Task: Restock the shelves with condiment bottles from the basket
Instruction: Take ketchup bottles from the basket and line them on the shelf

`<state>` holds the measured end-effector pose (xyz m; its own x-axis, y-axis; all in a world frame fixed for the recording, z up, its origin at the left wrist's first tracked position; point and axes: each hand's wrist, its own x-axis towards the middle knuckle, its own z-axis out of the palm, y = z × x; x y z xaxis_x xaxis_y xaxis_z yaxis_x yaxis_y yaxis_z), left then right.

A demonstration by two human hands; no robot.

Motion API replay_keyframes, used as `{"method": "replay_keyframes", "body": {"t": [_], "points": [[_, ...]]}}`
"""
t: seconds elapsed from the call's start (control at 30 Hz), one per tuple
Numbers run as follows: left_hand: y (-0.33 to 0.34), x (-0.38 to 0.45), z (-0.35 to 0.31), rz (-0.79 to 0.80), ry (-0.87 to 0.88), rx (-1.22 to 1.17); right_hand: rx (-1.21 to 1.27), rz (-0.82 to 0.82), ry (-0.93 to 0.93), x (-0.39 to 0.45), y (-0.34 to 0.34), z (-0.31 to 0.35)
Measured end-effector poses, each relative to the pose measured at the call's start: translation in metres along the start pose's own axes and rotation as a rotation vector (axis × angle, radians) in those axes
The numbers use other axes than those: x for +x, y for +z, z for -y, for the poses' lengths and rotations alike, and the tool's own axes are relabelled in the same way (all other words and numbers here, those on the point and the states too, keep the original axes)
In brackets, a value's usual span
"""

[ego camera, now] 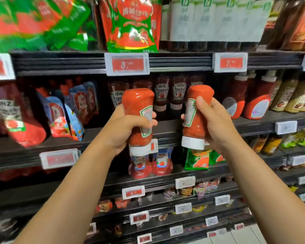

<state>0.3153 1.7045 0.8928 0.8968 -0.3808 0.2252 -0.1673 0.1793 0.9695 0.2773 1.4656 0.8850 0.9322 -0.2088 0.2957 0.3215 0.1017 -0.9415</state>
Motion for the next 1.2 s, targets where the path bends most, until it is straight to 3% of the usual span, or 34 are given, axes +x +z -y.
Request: {"method": "replay_keyframes", "body": {"t": [0.13, 0.43, 0.73, 0.87, 1.0, 1.1, 1.2], "points": [[0.005, 0.029, -0.001, -0.079, 0.051, 0.079, -0.083, 0.018, -0.019, 0.036, -0.003, -0.014], [0.023, 0.077, 0.035, -0.27, -0.077, 0.077, -0.375, 0.071, -0.102, 0.085, -0.011, -0.04], [0.028, 0.084, 0.054, -0.315, -0.029, 0.211, -0.414, 0.111, -0.123, 0.106, -0.043, -0.049], [0.033, 0.08, 0.053, -0.312, 0.161, 0.284, -0.478, 0.064, -0.126, 0.105, -0.05, -0.048], [0.028, 0.08, 0.044, -0.097, 0.398, 0.145, -0.599, 0.115, -0.189, 0.101, -0.059, -0.039], [0.025, 0.079, 0.039, -0.092, 0.347, 0.326, -0.647, 0.155, -0.236, 0.103, -0.069, -0.035], [0.031, 0.075, 0.039, -0.156, 0.352, 0.697, -0.668, 0.147, -0.272, 0.103, -0.071, -0.033]]}}
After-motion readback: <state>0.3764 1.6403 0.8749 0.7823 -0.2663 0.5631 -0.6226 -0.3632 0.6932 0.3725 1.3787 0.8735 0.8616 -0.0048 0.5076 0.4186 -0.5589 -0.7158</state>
